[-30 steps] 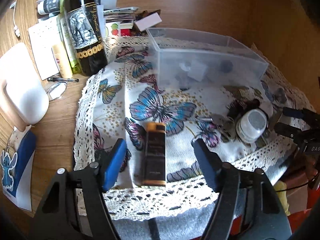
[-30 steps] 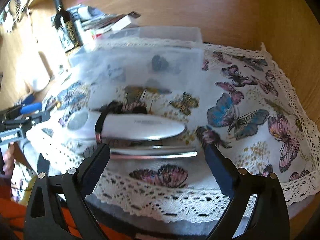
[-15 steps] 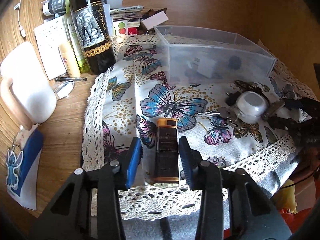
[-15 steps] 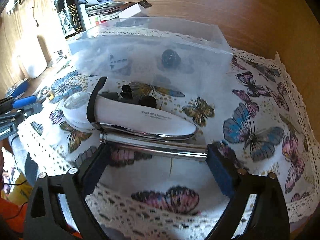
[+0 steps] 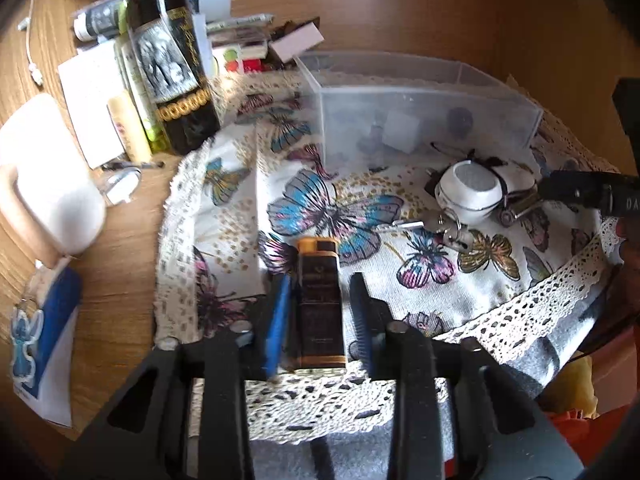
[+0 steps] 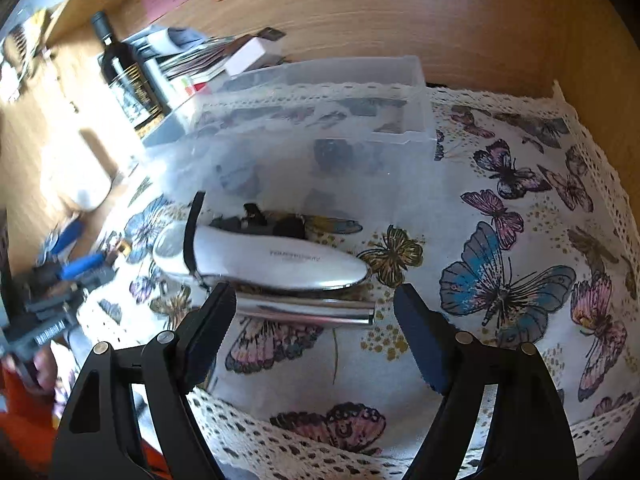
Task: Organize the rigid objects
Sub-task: 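Grasp the silver metal rod beside the massager with the right tool, then drop the black box into the clear box with the left tool while the right tool drops the rod, then grasp the white massager with the right tool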
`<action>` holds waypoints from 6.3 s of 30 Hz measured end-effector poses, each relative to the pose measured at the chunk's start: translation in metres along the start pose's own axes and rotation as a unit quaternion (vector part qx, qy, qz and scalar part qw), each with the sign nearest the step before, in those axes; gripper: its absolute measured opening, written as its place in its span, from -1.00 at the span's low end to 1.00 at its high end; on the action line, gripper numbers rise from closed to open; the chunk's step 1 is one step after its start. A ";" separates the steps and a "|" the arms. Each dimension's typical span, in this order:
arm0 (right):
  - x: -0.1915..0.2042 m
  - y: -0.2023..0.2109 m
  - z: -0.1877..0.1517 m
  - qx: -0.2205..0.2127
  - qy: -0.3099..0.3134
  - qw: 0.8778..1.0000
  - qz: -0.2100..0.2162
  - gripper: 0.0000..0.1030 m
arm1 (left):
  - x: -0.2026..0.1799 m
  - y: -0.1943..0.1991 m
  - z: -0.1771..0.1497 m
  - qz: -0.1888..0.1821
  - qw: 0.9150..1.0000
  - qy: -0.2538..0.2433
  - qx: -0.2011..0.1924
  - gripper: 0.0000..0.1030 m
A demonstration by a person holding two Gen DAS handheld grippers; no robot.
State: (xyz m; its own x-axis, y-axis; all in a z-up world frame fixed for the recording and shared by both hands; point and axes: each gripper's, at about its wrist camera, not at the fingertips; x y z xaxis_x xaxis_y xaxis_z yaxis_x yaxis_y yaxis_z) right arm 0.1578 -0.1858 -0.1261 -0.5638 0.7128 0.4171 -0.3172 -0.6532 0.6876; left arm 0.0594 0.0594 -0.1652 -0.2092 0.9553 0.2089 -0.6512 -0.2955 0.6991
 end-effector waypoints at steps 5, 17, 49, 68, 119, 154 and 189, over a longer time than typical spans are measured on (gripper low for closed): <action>0.010 -0.017 0.002 -0.008 -0.031 0.999 -0.011 0.55 | -0.006 0.002 -0.003 0.000 1.000 -0.006 -0.010 -0.55; 0.007 -0.018 -0.007 0.002 -0.023 0.999 -0.048 0.69 | -0.012 0.006 -0.007 -0.002 1.000 -0.018 -0.025 -0.55; 0.037 -0.018 -0.024 -0.016 -0.051 0.993 -0.103 0.13 | -0.015 0.025 -0.003 -0.023 0.997 -0.019 -0.072 -0.56; 0.029 0.019 -0.017 -0.051 -0.002 0.991 -0.121 -0.72 | -0.011 0.039 0.020 -0.028 0.995 0.006 -0.100 -0.56; -0.004 -0.043 0.124 -0.029 0.098 0.990 -0.100 -0.72 | -0.038 -0.057 0.166 -0.046 0.997 0.009 -0.058 -0.56; 0.060 -0.020 0.038 0.014 0.148 0.989 -0.002 0.31 | 0.005 0.011 0.077 -0.019 0.998 0.015 -0.052 0.79; 0.064 -0.045 0.006 0.069 0.160 0.984 0.031 -0.38 | -0.048 0.007 0.025 -0.069 0.996 -0.050 0.010 0.29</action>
State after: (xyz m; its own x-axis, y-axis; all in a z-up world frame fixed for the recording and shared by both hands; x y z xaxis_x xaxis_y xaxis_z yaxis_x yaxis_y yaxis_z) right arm 0.1405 -0.1095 -0.1269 -0.7975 0.5411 0.2669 -0.1805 -0.6361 0.7502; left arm 0.0831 0.0116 -0.1539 -0.0442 0.9831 0.1775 -0.6544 -0.1628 0.7384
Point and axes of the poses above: each gripper's, at about its wrist camera, not at the fingertips, and y roughly against the way its jaws point, x to its left, z to its top, and after that the axes turned 15 degrees about z, right-handed
